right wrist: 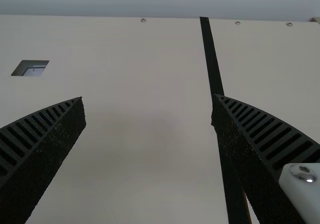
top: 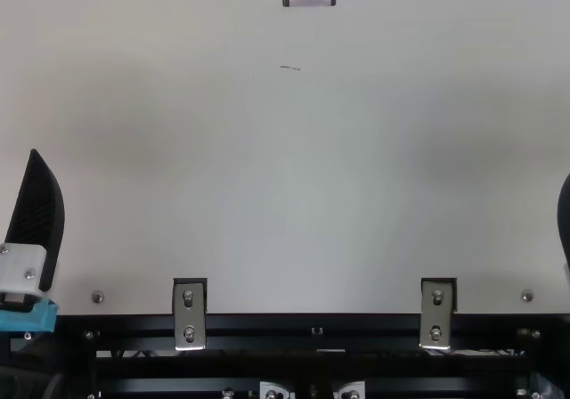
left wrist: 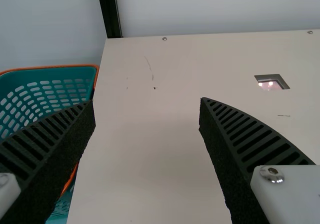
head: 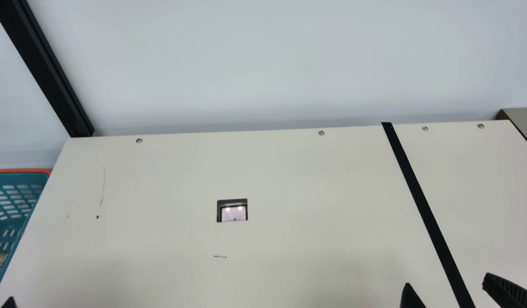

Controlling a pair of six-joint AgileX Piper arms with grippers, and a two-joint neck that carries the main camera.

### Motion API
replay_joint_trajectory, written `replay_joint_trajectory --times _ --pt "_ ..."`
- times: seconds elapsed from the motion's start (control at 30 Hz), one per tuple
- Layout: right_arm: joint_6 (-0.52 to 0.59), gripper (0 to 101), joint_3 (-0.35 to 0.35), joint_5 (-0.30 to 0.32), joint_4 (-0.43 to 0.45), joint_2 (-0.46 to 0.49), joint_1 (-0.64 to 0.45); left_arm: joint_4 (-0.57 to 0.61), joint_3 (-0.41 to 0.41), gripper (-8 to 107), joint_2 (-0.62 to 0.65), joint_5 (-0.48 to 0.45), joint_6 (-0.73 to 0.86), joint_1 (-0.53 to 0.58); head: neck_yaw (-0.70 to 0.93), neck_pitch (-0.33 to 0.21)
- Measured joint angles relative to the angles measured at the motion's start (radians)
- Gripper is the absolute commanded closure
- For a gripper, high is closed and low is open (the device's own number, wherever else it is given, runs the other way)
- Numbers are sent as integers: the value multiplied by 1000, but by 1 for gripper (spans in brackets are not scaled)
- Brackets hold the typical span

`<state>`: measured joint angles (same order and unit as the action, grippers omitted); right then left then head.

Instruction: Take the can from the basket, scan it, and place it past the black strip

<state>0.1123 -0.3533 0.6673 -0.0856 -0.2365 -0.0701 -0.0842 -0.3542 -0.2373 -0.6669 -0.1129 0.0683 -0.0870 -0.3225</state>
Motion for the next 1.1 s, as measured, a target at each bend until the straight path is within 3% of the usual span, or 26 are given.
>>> replay_joint_trajectory --times 1.1 --pt "0 0 0 0 0 0 0 0 0 9 0 0 0 0 0 0"
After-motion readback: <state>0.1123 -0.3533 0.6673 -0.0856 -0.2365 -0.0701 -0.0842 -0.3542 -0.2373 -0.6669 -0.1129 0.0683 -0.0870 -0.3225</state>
